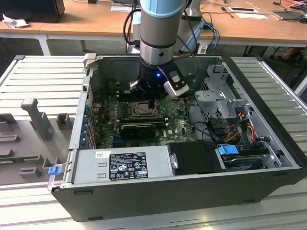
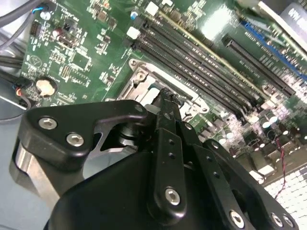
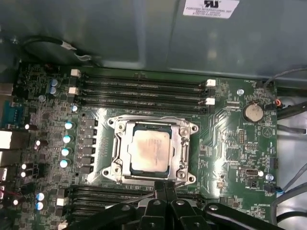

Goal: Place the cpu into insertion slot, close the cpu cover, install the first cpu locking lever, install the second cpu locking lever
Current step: 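Install the second cpu locking lever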

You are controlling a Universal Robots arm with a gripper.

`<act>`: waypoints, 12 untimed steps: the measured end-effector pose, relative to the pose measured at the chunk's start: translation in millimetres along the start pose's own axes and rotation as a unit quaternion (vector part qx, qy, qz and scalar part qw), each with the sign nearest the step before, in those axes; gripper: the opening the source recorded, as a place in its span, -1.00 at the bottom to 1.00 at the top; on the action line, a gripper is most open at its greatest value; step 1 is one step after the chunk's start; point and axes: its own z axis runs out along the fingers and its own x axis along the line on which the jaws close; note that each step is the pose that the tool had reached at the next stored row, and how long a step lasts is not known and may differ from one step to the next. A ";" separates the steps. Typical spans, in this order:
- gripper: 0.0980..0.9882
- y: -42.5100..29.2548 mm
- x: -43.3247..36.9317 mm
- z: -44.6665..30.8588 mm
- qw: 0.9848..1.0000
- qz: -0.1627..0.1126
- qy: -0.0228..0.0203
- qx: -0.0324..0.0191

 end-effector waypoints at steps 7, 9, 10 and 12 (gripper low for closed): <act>-0.98 -6.3 7.4 1.3 1.000 -0.001 0.000 0.000; -0.98 -6.1 12.4 1.3 1.000 -0.002 0.000 0.000; -0.98 -5.8 17.3 1.3 1.000 -0.002 0.000 0.000; -0.98 -5.5 20.8 1.3 1.000 -0.002 0.000 0.000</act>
